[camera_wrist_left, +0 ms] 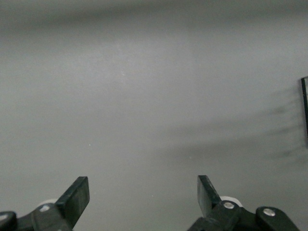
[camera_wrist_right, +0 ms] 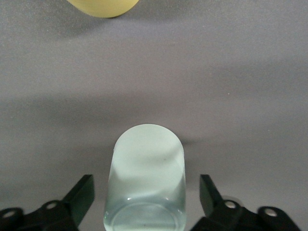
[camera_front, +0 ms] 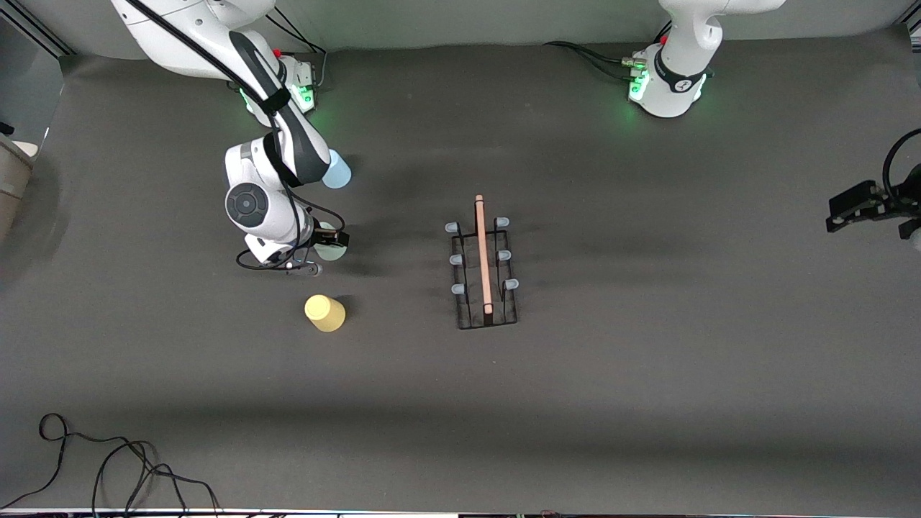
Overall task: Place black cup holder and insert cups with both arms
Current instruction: 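Grasp the pale green cup with the right gripper, then carry the pale green cup with the right gripper to the holder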
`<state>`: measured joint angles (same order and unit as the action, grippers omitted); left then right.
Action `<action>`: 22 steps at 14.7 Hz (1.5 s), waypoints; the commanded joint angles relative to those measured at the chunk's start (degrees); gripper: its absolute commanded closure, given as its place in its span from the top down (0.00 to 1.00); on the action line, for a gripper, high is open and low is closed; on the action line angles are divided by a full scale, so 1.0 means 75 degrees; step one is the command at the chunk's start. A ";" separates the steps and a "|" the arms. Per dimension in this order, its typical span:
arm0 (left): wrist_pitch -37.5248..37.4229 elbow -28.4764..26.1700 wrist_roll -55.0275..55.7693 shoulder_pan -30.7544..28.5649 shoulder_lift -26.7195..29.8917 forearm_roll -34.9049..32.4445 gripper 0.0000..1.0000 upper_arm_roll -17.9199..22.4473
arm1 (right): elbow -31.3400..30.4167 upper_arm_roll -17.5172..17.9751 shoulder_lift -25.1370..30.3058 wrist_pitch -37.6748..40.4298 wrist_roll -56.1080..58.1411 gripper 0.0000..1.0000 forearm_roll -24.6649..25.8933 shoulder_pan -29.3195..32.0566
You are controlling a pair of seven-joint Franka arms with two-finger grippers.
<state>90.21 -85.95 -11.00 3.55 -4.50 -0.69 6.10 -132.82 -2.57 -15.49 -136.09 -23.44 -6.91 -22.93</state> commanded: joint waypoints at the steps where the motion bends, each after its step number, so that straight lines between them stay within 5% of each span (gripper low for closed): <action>1: -0.0228 0.0081 -0.0058 -0.0110 0.0119 -0.0095 1.00 -0.0320 | -0.0010 -0.0045 0.0037 0.0121 0.0008 0.61 -0.0111 -0.0060; 3: -0.0204 0.0092 -0.0045 -0.0320 0.0131 -0.0106 1.00 -0.0530 | 0.0002 -0.0056 0.0072 0.0156 0.0008 0.24 -0.0122 -0.0048; 5: -0.0204 0.0069 -0.0045 -0.0660 0.0154 -0.0106 1.00 -0.0835 | 0.0095 -0.0080 0.0259 0.0564 -0.0015 0.11 -0.0122 -0.0048; 13: 0.0007 -0.0048 -0.0022 -0.0650 0.0119 -0.0107 1.00 -0.0836 | 0.1967 -0.0021 0.1280 0.3575 -0.1138 0.09 -0.0134 -0.0095; 16: 0.0007 -0.0095 -0.0022 -0.0638 0.0107 -0.0107 1.00 -0.0848 | 0.2649 -0.0033 0.1151 0.3778 -0.1853 0.09 -0.0764 -0.0678; 22: -0.0005 -0.0119 -0.0057 -0.0719 0.0107 -0.0282 1.00 -0.0825 | 0.4639 -0.0021 -0.0194 0.3707 -0.4207 0.09 -0.0849 -0.1898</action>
<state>89.97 -86.47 -10.99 -0.80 -4.45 -1.76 0.39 -106.04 -2.34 -10.71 -109.23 -49.86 -12.22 -35.14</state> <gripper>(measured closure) 0.000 0.330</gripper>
